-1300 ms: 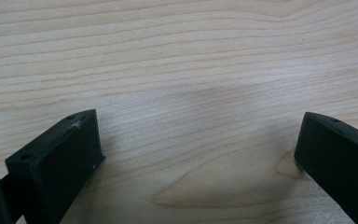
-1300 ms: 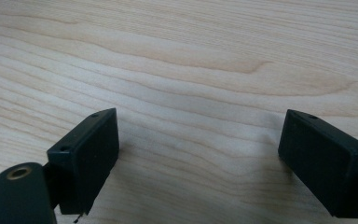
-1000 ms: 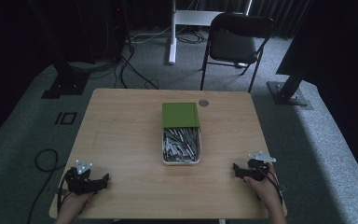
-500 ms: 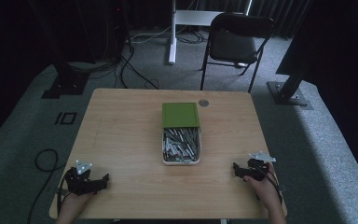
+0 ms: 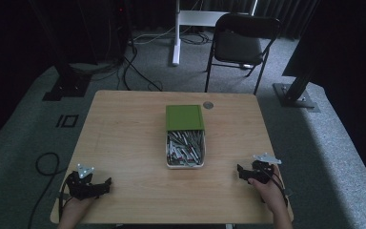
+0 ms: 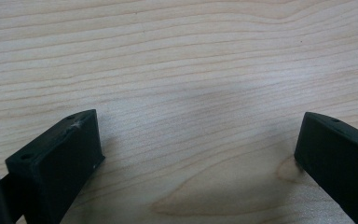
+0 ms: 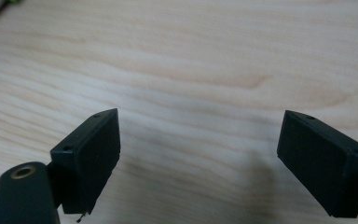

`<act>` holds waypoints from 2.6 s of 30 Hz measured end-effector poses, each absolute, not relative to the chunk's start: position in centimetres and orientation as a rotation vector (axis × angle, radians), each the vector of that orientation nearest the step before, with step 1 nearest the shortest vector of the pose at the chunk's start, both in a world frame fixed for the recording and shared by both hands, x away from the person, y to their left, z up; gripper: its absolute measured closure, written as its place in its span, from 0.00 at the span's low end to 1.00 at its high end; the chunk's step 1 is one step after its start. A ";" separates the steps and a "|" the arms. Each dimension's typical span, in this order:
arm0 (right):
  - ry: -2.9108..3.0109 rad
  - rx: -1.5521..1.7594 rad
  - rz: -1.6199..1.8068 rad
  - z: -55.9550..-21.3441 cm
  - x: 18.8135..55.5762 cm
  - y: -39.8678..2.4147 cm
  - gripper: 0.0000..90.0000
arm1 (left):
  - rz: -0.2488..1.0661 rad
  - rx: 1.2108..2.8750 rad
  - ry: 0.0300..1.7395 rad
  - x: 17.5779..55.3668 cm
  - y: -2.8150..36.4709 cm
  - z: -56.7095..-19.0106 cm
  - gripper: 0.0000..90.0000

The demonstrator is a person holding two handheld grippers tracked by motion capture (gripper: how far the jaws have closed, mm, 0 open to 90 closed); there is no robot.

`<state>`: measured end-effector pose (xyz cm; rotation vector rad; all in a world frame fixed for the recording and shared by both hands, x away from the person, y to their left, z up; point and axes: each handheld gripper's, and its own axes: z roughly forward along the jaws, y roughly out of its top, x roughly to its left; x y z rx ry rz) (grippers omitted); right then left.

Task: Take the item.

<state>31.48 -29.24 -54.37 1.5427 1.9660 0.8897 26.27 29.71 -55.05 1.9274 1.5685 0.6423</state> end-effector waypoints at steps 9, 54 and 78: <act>1.939 1.502 0.947 -51.9 31.7 -28.3 0.16 | 0.642 1.928 1.568 26.3 29.7 -55.0 0.01; 1.999 1.180 1.187 -44.3 31.1 -20.0 0.17 | 0.642 1.925 1.569 26.3 29.7 -55.1 0.01; 2.113 1.037 1.253 -44.5 30.9 -13.5 0.22 | 0.643 1.923 1.570 26.3 29.7 -55.1 0.01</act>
